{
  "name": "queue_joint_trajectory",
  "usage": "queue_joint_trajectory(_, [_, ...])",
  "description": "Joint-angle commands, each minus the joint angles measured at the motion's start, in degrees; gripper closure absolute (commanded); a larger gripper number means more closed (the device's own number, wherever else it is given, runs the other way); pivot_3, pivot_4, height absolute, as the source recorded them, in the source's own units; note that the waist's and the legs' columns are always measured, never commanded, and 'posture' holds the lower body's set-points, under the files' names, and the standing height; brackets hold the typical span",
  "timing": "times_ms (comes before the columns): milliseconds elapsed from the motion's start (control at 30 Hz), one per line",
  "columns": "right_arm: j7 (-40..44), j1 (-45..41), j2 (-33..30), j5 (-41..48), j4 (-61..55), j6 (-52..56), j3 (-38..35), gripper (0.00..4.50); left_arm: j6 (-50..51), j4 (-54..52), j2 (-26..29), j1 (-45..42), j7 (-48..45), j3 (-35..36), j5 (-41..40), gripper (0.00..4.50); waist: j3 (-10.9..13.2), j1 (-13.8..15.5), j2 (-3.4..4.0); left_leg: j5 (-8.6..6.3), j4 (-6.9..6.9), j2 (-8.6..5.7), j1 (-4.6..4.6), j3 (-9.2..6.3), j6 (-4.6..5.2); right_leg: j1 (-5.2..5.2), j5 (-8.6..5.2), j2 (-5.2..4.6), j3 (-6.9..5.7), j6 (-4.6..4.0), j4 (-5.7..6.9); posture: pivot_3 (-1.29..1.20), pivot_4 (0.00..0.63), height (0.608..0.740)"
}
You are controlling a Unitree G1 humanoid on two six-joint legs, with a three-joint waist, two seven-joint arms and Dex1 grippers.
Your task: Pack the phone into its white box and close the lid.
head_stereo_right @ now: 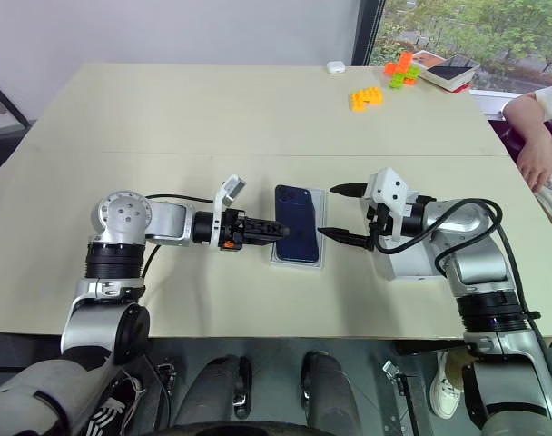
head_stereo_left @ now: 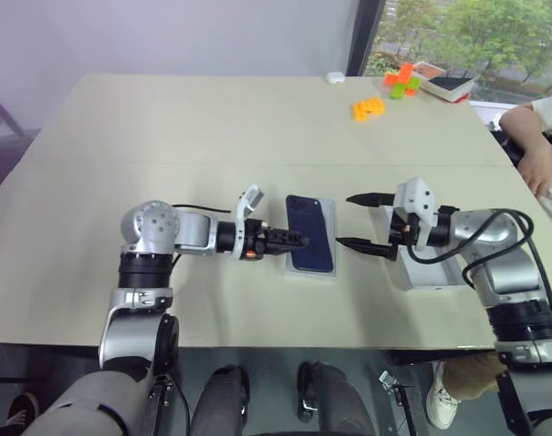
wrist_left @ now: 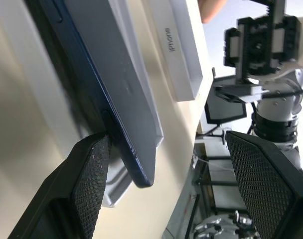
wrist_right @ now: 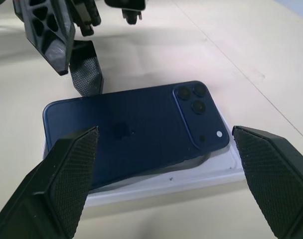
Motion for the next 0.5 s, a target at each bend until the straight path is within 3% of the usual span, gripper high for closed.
queue_joint_trajectory(33, [-0.39,-1.17,0.35,-0.02,-0.43,-1.23,-0.50,0.00,-4.55,2.10,0.31,-2.19,-1.65,-0.21,2.45,0.71,0.00,0.00,0.00,0.00,0.00,0.00,0.00,0.01,0.00,0.00,0.00,0.01,0.00,0.00,0.01,0.00,0.150,0.740])
queue_joint_trajectory(400, [-1.01,-2.02,0.77,-0.72,0.56,-1.80,-0.14,0.00,-6.33,-1.60,5.37,-0.34,-7.53,-3.14,4.12,0.71,0.00,-0.21,0.00,0.02,0.00,0.03,0.03,0.00,-0.01,0.00,0.00,0.02,0.00,-0.01,0.02,0.00,0.150,0.740])
queue_joint_trajectory(500, [-1.53,-3.18,1.18,-0.03,1.57,-0.05,-0.56,0.00,-11.95,-6.51,6.34,1.71,-8.73,-1.81,4.45,0.71,0.00,-0.18,0.00,0.01,0.01,0.04,0.02,0.00,0.00,0.00,0.00,0.00,0.02,-0.01,0.02,0.00,0.150,0.740])
